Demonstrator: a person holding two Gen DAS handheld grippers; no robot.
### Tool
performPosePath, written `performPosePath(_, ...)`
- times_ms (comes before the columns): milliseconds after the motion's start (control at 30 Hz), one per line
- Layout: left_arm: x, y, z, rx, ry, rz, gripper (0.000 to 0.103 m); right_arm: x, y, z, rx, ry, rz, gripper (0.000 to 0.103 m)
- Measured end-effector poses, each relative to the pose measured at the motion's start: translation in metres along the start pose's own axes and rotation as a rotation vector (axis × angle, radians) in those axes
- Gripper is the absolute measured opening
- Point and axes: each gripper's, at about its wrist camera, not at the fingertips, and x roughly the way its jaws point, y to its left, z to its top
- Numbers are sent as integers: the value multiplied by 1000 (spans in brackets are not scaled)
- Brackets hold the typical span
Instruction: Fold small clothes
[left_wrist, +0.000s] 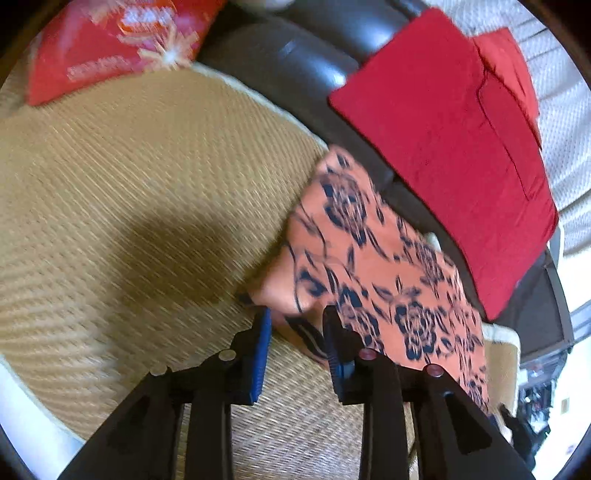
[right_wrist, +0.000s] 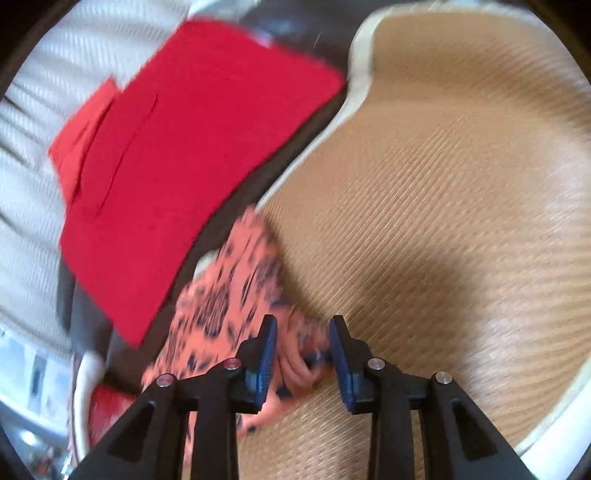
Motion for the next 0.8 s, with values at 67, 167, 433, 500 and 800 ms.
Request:
performPosePath(67, -13, -1, 4, 21, -73, 12, 46, -7, 6, 1, -21, -38, 53, 33)
performPosePath(167, -21, -10, 8, 79, -131, -10, 53, -1, 37, -11, -152, -28, 123, 33)
performPosePath(433, 26, -73, -16, 334, -32, 47, 65, 57, 112, -72, -345, 188, 204, 33)
performPosePath(500, 39, -86, -25, 403, 7, 91, 66, 71, 114, -85, -359, 236, 203, 33)
performPosePath(800, 85, -117, -56, 690, 49, 281, 98, 109, 97, -88, -324, 391, 110, 32)
